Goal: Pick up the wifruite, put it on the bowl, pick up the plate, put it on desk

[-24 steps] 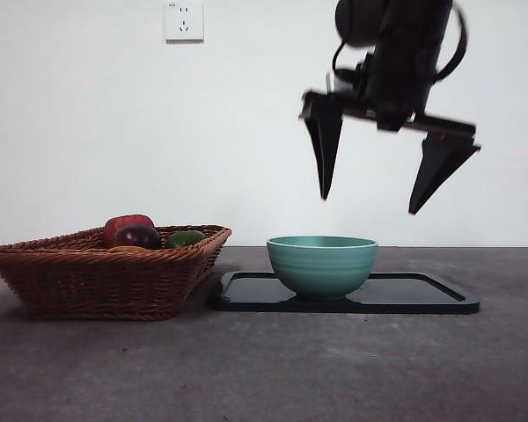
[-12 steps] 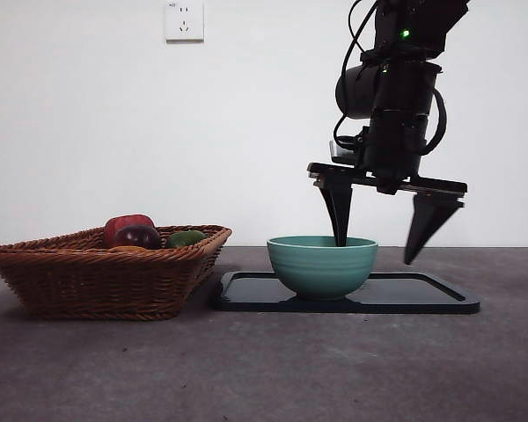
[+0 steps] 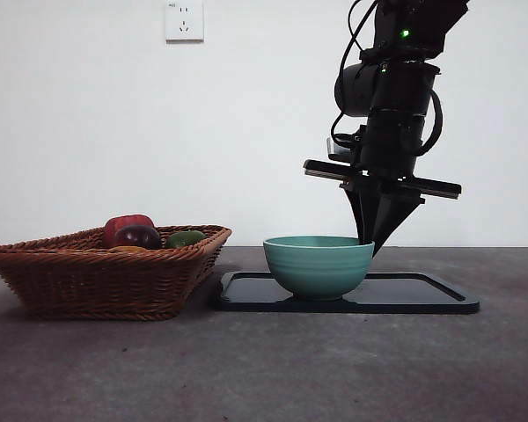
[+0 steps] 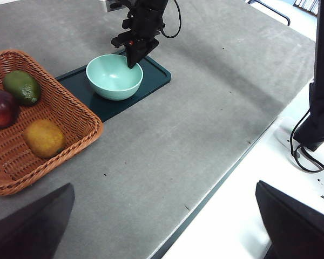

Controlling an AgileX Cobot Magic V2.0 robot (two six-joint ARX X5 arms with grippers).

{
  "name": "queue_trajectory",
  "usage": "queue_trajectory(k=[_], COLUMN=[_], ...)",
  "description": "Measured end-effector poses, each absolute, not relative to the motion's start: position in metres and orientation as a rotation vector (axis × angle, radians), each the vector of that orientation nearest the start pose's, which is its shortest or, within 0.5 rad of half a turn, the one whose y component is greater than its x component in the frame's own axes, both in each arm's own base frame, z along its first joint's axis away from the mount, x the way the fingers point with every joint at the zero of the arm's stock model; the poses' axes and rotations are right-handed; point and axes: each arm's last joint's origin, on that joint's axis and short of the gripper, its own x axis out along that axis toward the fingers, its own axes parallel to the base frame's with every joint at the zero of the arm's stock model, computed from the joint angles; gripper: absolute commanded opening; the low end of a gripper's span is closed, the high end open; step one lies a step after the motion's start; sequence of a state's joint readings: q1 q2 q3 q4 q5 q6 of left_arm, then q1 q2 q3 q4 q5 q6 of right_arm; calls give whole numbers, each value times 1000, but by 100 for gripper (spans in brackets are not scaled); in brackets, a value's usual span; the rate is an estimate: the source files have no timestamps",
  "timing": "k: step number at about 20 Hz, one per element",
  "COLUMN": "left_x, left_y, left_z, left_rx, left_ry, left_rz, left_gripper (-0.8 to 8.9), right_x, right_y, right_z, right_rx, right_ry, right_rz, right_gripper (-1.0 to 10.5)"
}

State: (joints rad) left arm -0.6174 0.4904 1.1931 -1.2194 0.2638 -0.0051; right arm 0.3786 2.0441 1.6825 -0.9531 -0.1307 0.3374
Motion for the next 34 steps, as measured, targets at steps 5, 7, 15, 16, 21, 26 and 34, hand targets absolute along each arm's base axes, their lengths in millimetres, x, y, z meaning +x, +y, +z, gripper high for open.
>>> queue_trajectory(k=[5, 7, 15, 16, 21, 26, 34], left_x=[11, 11, 11, 11, 11, 11, 11], left_y=[-17, -17, -17, -17, -17, -17, -17], left_z=[385, 385, 385, 385, 385, 385, 386], left_rx=[89, 89, 89, 89, 89, 89, 87], left_ry=[527, 527, 527, 527, 527, 527, 515], left_rz=[-860, -860, -860, -860, -860, -860, -861], left_gripper=[626, 626, 625, 625, 626, 626, 626], right_x=[384, 377, 333, 323, 273, 245, 233], right_y=[144, 136, 124, 124, 127, 144, 161], right_z=[224, 241, 285, 285, 260, 221, 204], right_rx=[121, 104, -10, -16, -27, -48, -51], right_ry=[1363, 1345, 1351, 1348, 1377, 1416, 1389], right_rz=[196, 211, 298, 307, 400, 428, 412], right_gripper=[9, 9, 10, 10, 9, 10, 10])
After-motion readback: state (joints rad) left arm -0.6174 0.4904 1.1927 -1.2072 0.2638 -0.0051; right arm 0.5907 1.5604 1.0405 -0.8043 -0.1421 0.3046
